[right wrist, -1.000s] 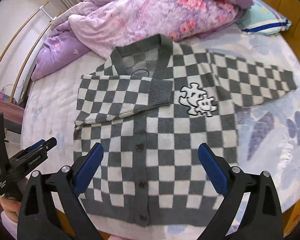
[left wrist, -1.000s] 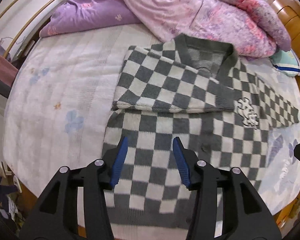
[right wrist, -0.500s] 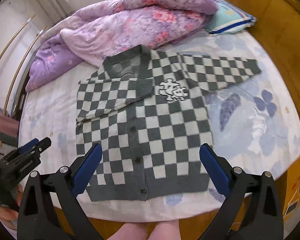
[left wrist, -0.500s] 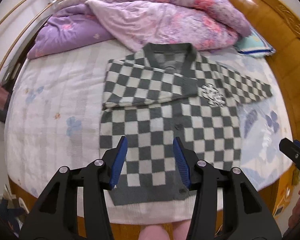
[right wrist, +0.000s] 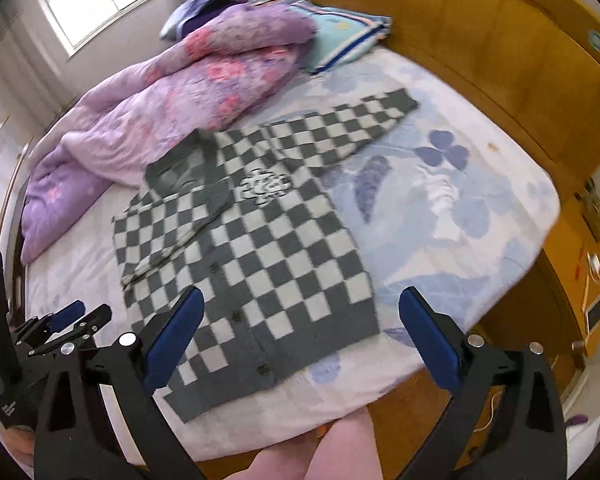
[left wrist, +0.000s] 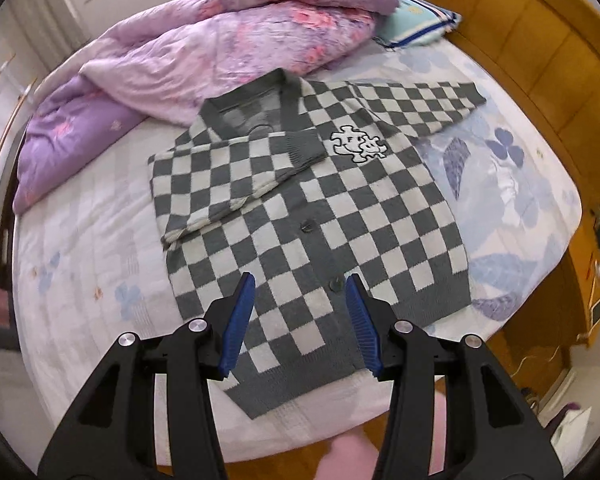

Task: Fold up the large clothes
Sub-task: 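Move both grippers over to the other sleeve of the cardigan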

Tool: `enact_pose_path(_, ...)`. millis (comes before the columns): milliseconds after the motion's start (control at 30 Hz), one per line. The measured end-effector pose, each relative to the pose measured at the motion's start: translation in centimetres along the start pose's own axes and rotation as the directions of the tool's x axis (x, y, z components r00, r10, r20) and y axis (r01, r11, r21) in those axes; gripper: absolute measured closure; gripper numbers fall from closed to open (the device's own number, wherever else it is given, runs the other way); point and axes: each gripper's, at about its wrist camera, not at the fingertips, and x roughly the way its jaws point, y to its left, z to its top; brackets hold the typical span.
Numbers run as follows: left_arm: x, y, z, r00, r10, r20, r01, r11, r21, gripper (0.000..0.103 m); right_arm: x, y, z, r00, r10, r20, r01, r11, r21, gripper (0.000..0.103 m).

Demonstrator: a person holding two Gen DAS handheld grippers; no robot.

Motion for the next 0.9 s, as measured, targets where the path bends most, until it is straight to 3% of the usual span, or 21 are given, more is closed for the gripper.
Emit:
enact_pose_path(167,0.8,-1.8,1.7,0.997,-0.073,-0.013,0.074,0.997,0.036,0.055,0.2,-3.1,0.4,1.0,-0.024,0.006,0.024,0.996,0.088,0.009)
enact_pose_path(433,2.7,-5.1,5.0,0.998,-0.055,-0.029,0.056,0.997,0.06,0.054,2.2,-6.4,2.7,1.0,-0.03,-0.009,0.031,0.992,0.124,0.009)
enact_pose_path(500,3.2,-5.9,5.6,0.999,-0.04,-0.038,0.042,0.997,0.064,0.05,3.0,-7.6,3.7,0.999,-0.032,-0.012,0.034,0.99,0.137,0.009)
enact_pose_path(667,5.4,-8.8,7.9,0.997,-0.02,-0.075,0.022,1.0,0.02,0.048,6.2,-11.0,7.1,0.998,0.005,-0.057,0.002,0.992,0.123,0.009)
enact_pose_path(767,6.8,-11.0,9.7,0.995,0.026,-0.098,-0.027,1.0,-0.004,0.048,8.5,-13.3,9.8,0.995,0.025,-0.098,-0.015,0.995,0.096,0.009)
enact_pose_path(900,8.7,-14.5,12.8,0.994,0.012,-0.108,-0.015,0.999,-0.034,0.043,11.6,-16.5,13.7,0.987,0.084,-0.134,-0.073,0.994,0.085,0.009)
